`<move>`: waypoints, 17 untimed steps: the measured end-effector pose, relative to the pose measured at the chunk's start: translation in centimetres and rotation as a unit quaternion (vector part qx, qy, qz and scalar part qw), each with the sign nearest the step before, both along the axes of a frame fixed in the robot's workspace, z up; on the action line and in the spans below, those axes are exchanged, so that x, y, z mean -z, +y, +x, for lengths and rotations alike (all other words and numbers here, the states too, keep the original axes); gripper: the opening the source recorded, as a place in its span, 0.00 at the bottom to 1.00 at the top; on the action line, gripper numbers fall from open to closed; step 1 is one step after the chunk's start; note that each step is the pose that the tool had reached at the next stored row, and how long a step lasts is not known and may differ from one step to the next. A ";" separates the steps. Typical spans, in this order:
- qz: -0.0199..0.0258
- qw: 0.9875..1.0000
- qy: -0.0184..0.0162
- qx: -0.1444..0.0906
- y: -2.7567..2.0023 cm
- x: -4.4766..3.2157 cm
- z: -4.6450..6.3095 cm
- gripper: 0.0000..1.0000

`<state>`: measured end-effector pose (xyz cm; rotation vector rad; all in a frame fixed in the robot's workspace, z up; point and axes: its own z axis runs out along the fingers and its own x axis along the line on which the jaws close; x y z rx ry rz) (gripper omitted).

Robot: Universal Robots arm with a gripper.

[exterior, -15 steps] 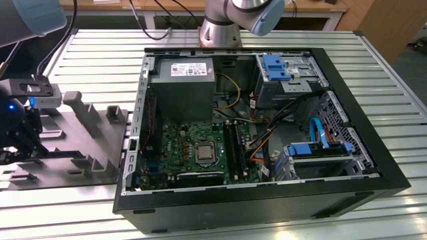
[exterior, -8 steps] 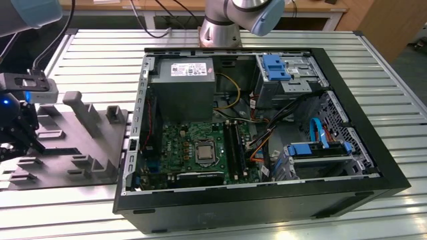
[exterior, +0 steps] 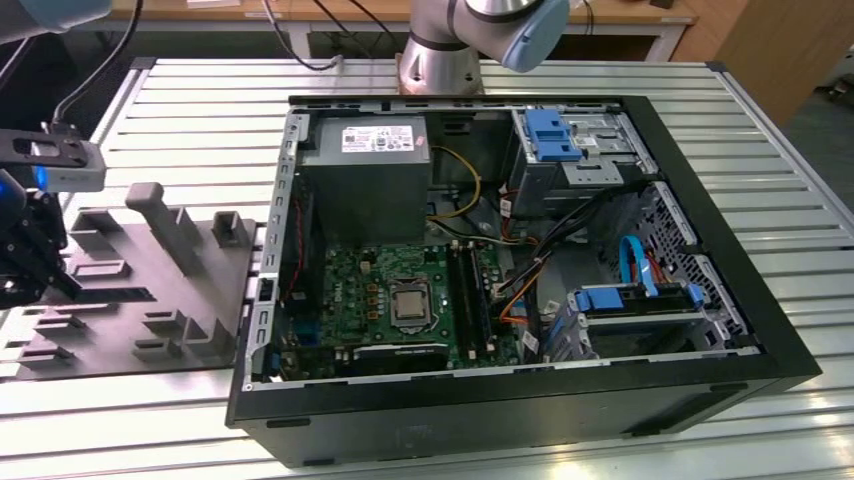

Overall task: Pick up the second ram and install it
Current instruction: 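Pick up the second ram and move it above second insertion slot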

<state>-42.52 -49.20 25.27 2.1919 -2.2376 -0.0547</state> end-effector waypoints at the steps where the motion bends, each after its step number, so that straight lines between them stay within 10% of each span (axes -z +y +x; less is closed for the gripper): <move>1: 0.000 1.000 0.000 0.000 0.00 -0.23 0.0 0.13; 17: 0.000 1.000 0.000 0.000 0.00 -3.92 0.0 0.13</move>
